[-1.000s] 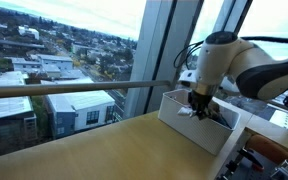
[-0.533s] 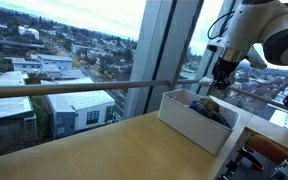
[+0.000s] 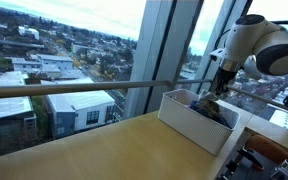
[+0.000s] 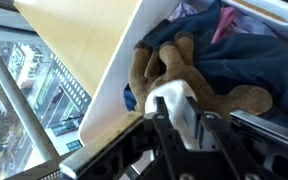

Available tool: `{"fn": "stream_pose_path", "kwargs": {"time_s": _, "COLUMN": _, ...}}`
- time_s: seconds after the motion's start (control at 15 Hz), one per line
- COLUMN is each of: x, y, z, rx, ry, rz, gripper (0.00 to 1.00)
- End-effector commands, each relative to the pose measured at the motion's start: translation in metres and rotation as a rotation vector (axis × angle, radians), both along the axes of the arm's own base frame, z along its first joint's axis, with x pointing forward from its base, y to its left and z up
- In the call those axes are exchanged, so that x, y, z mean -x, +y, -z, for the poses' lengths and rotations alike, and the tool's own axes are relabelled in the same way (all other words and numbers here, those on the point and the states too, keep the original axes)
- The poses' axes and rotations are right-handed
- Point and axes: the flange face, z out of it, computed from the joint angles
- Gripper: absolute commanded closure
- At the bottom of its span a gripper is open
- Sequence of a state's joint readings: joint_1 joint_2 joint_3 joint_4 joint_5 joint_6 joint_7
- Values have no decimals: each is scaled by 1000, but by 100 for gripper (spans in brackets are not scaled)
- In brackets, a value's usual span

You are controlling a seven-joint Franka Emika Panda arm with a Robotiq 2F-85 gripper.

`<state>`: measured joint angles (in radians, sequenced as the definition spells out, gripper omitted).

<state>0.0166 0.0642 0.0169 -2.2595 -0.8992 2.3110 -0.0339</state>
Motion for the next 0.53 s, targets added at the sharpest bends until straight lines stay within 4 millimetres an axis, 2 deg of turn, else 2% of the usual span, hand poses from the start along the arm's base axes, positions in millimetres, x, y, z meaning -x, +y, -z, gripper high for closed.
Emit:
{"fn": "stream_pose_path", "kwargs": {"time_s": 0.0, "x": 16, "y": 14, "z": 1, "rx": -5, "ry": -63, "rz": 6, "gripper": 43}}
{"fn": "stream_pose_path", "kwargs": {"time_s": 0.2, "x": 59, "y": 49, "z": 2, "rx": -22, "ry": -106, "rz": -4, "gripper": 22}}
{"fn": "stream_pose_path", "kwargs": {"time_s": 0.4, "x": 105, "y": 110, "z": 13, "rx": -107, "ry": -141, "rz": -31, "gripper": 1}}
{"fn": "stream_pose_path", "kwargs": {"time_s": 0.47, "x": 73, "y": 86, "z": 16, "rx": -65, "ry": -102, "rz": -16, "gripper": 17}}
